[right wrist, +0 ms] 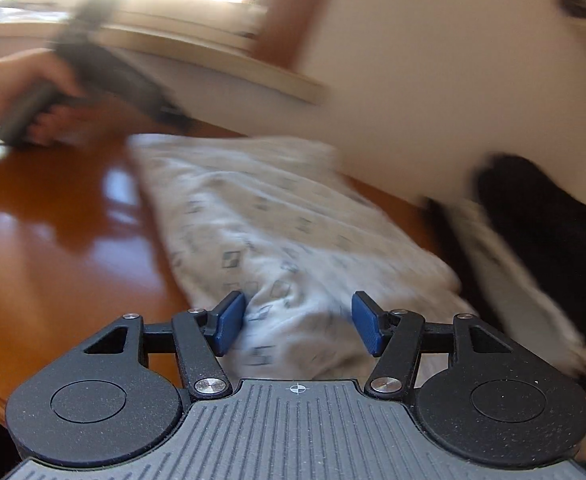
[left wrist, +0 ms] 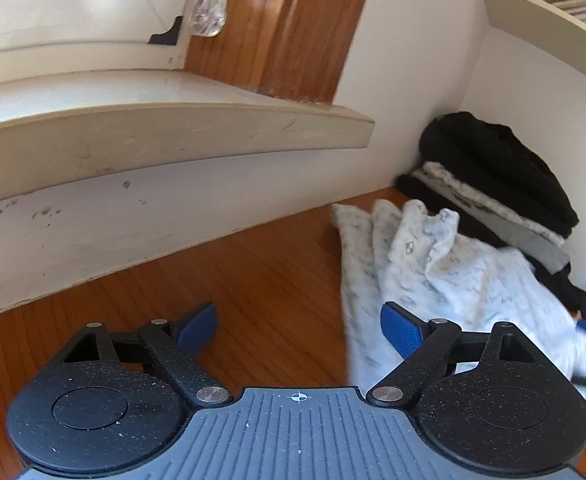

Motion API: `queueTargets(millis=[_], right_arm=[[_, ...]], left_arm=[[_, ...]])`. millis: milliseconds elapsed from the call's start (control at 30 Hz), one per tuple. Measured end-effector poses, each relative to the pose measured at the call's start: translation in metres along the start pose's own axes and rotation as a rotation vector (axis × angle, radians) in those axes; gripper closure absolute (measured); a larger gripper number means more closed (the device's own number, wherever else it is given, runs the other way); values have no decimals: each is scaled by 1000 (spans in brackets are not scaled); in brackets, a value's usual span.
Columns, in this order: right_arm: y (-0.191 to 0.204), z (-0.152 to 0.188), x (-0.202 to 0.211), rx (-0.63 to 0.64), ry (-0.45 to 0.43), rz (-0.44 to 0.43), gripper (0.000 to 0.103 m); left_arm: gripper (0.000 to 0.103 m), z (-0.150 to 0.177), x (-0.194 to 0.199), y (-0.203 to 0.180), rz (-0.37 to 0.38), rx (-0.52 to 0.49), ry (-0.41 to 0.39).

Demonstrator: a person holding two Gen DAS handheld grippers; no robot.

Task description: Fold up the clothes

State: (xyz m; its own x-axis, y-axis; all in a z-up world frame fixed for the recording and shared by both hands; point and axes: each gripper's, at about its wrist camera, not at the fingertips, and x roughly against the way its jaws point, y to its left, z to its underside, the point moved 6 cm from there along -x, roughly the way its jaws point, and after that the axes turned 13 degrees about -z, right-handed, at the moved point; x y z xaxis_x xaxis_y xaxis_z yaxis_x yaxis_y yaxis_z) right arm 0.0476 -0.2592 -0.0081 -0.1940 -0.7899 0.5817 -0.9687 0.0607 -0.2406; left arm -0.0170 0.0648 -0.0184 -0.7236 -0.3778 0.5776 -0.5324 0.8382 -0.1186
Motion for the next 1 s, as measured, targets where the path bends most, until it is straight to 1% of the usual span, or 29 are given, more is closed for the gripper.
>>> queueTargets(millis=[67,100,133,200,233,267,300,367,467,500,600,667,767,867,933,1000], right_arm=[[-8,7,10,-13,-15,1,45],[-10,10,16,-18,-24,-4,45],[-11,13,20,-17,-30,-4,45],[-6,14,24,6,-38,5,45],[-3,15,25,25,-38,3,45],[1,14,24,50,-35,5,45],[5,12,22,79,-30,14,45],[13,9,19,133,-21,23,45],[23,3,17,183,-12,5,45],[27,0,17,198,-6,1,45],[36,-4,9,242,22,-10,45],[38,-3,2,280,58,-19,46],[34,-1,-9,314,100,-28,45],[29,-2,-15,335,111,-55,45],[30,-2,-17,375,127,-49,46],[32,-1,-19,407,153,-38,62]], left_arm=[[13,-2,6,-7,1,-32,-23],[16,-4,10,-12,-1,-58,-39],[24,-6,15,-17,-1,-88,-55],[33,-8,28,-31,5,-157,-81],[39,-8,34,-38,7,-195,-89],[42,-7,39,-45,10,-235,-94],[50,-5,44,-53,4,-284,-103],[51,3,52,-69,-22,-396,-123],[50,20,63,-94,-50,-561,-153],[48,26,65,-101,-55,-603,-151],[48,42,69,-116,-48,-695,-153],[48,49,70,-123,-37,-725,-146],[48,54,69,-127,-33,-731,-141],[48,56,68,-126,-23,-722,-131],[48,56,69,-127,-18,-718,-130],[48,56,70,-128,-11,-718,-132]])
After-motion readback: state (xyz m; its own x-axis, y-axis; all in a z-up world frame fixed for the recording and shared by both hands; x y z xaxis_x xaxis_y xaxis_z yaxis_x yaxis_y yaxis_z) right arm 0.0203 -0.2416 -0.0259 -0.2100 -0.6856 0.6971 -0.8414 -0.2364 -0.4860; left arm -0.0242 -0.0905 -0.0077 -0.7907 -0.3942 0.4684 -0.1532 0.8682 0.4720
